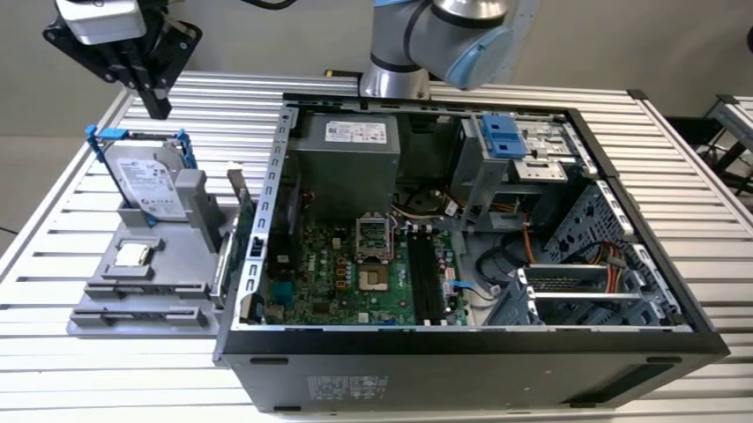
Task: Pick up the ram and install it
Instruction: 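Reach for the ram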
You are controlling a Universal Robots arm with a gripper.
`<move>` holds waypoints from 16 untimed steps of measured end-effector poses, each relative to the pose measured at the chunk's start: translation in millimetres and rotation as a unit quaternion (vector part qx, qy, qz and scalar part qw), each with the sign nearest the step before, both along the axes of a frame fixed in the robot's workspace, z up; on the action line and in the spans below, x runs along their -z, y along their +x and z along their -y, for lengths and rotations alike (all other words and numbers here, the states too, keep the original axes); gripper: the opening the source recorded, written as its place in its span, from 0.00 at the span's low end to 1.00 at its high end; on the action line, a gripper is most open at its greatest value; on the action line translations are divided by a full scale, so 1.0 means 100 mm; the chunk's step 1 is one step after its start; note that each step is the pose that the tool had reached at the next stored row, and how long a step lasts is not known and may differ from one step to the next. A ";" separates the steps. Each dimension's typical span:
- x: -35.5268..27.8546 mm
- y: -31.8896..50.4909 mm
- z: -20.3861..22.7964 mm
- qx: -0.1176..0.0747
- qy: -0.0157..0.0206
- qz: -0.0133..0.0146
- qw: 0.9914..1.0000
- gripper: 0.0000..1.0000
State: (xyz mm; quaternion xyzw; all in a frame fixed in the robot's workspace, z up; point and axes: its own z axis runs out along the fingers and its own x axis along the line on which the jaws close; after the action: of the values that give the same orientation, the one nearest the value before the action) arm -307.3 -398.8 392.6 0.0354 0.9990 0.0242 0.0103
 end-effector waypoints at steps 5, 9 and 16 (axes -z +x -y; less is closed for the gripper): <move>0.000 -0.092 0.000 0.000 0.000 0.000 1.000 0.00; 0.000 -0.164 0.000 0.000 0.000 0.000 1.000 0.00; 0.000 -0.328 0.000 0.000 0.000 0.000 1.000 0.00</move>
State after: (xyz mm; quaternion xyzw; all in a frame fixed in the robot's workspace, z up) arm -340.0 -398.8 392.6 0.0354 0.9990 0.0242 0.0103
